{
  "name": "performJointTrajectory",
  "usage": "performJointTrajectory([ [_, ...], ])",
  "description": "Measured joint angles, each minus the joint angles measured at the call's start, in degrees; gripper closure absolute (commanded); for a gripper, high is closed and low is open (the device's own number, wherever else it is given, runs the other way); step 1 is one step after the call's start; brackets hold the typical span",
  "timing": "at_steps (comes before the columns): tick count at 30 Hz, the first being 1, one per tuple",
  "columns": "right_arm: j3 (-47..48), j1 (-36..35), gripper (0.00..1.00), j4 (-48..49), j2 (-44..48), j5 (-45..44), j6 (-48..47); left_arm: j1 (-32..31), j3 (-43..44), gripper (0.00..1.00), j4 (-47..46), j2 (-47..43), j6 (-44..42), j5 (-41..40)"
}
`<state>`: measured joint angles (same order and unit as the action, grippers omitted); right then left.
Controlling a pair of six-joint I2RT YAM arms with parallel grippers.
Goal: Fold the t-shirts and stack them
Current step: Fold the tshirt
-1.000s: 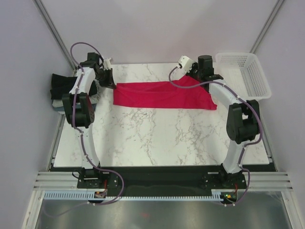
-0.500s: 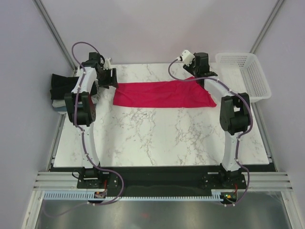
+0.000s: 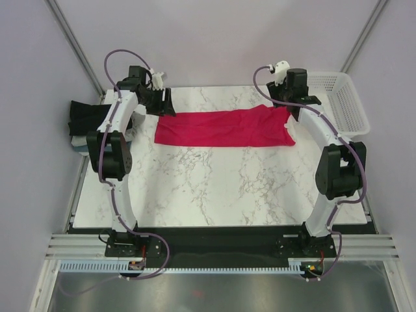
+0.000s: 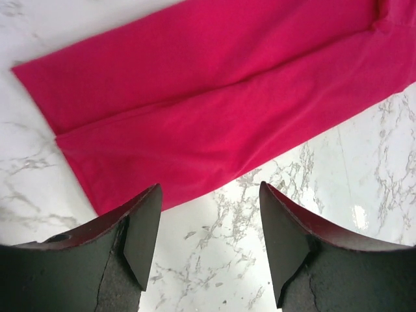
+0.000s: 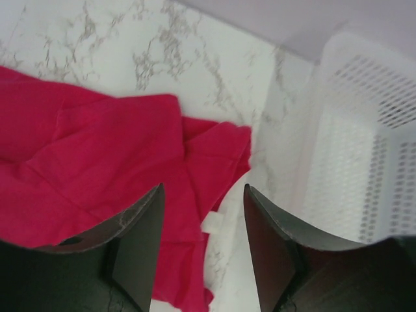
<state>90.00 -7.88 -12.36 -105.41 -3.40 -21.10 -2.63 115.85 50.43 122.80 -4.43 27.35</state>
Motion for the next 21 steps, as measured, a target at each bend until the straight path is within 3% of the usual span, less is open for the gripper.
performJointTrajectory([
  [8, 0.4, 4.0, 0.41, -9.3, -7.4, 11.2, 13.6, -0.8, 0.0, 0.32, -0.1, 7.7, 0.0, 1.4],
  [21, 0.8, 3.4, 0.41, -10.7, -15.6, 16.0, 18.7, -0.8, -0.1, 0.34, -0.1, 13.2, 0.0, -3.1],
])
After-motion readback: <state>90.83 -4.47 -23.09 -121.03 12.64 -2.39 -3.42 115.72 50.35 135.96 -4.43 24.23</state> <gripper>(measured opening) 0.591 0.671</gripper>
